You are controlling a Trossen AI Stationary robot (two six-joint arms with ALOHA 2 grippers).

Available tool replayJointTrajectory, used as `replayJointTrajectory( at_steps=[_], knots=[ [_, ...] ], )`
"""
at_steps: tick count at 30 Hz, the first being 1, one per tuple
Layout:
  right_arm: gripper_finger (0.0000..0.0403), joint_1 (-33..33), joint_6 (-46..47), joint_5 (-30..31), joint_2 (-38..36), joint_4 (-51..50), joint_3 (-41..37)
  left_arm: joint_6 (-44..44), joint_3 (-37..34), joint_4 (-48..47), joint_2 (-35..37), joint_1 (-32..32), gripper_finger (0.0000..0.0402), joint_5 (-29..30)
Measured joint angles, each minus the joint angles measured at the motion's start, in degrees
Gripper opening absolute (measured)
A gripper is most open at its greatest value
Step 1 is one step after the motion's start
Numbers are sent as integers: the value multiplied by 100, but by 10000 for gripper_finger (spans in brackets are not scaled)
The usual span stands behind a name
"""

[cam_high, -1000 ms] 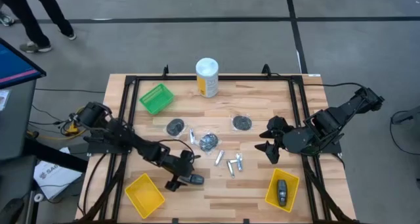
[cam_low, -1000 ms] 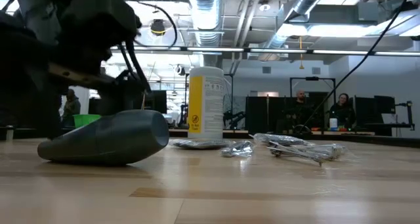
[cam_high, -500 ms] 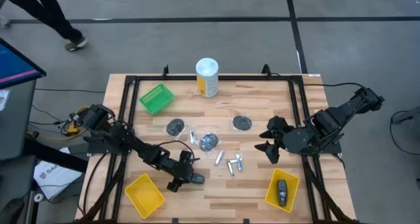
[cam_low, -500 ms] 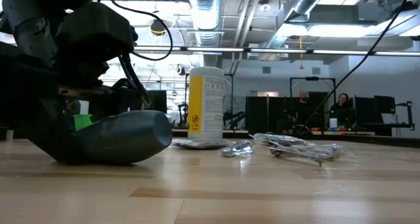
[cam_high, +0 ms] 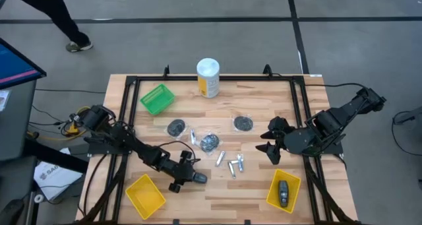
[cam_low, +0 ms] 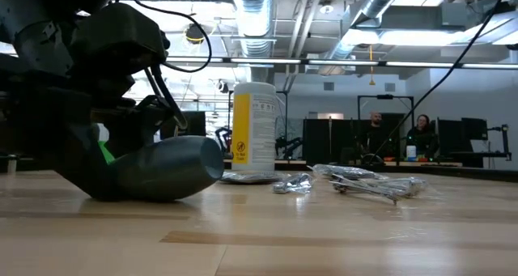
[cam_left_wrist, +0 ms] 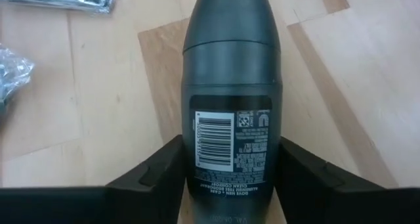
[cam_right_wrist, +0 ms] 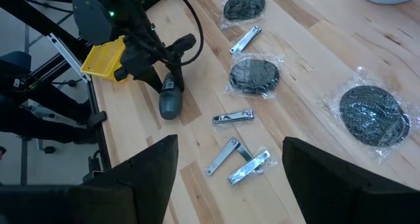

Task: Pick & Place Travel size toiletries
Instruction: Put the gray deodorant into the right yellow bin

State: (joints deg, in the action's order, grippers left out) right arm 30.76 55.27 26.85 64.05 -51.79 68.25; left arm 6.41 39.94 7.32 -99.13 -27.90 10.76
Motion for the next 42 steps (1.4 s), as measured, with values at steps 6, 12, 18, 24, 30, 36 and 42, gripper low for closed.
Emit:
replayJointTrajectory(
  at_steps=[6,12,18,24,30,36,42],
  knots=[
    [260,-4,-176,7,0,80,-2,-15,-20,-22,381,97,179,365],
    [260,-87,-889,91,2,483,-4,-167,-11,43,1309,367,183,1098],
    [260,-287,-2055,234,20,1077,-4,-377,-9,362,2428,815,182,1233],
    [274,-698,-3341,20,396,2137,-2,-526,-2,1395,3157,1058,183,1227],
    [336,-1168,-4317,-1,1017,3597,-4,-618,4,2091,3335,1119,183,1219],
    [365,-1533,-5056,-448,1526,5240,96,-616,4,2132,3335,1084,183,1202],
    [357,-1791,-5213,-1193,2162,5214,679,-618,4,2319,3333,1084,184,1151]
  ],
)
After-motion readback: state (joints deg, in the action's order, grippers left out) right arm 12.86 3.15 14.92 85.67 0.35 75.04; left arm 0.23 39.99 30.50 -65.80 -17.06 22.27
